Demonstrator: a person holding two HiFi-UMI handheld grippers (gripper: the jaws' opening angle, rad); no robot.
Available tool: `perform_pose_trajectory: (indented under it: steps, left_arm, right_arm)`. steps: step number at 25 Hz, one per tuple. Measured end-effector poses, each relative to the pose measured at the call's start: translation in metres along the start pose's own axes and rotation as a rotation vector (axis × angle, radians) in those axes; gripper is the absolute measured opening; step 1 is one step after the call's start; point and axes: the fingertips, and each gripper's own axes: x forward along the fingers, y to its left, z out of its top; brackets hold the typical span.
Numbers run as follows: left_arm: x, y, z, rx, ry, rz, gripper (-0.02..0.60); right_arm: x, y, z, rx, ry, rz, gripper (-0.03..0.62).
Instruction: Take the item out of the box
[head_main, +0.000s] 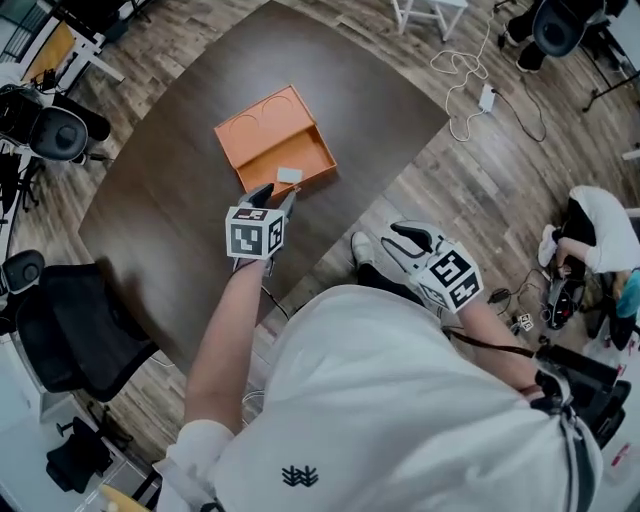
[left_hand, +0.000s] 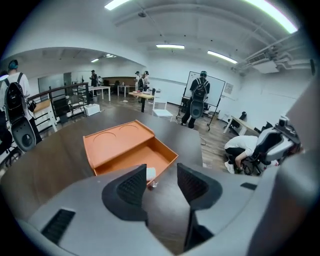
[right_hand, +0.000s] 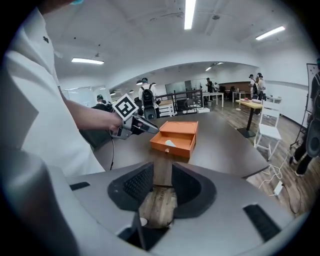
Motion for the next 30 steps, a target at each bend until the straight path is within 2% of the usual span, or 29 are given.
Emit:
perform_pose_trajectory:
  steps: [7, 18, 21, 25, 30]
  left_arm:
    - [0.057, 0.021, -0.003, -0.019, 0.196, 0.098, 0.236]
    - [0.115, 0.041, -0.014, -0.115, 0.43, 0.114, 0.279]
    - [0.127, 0.047, -0.019, -0.117, 0.492, 0.131, 0.279]
    - [0.137, 0.054, -0.024, -0.133, 0.537, 0.141, 0.297]
    - [0.142, 0.052, -0.023, -0.166, 0.567, 0.114, 0.31]
  right_arm:
    - [0.003, -0.053, -0.007, -0.02, 0.017, 0.064, 0.127]
    - [0.021, -0.11, -0.011, 0.015, 0.038, 0.141, 0.126]
    - [0.027, -0.119, -0.009, 0.026, 0.035, 0.159, 0.126]
    - [0.033, -0.127, -0.01, 0.043, 0.038, 0.18, 0.126]
    - [0.037, -0.138, -0.008, 0.062, 0.048, 0.182, 0.124]
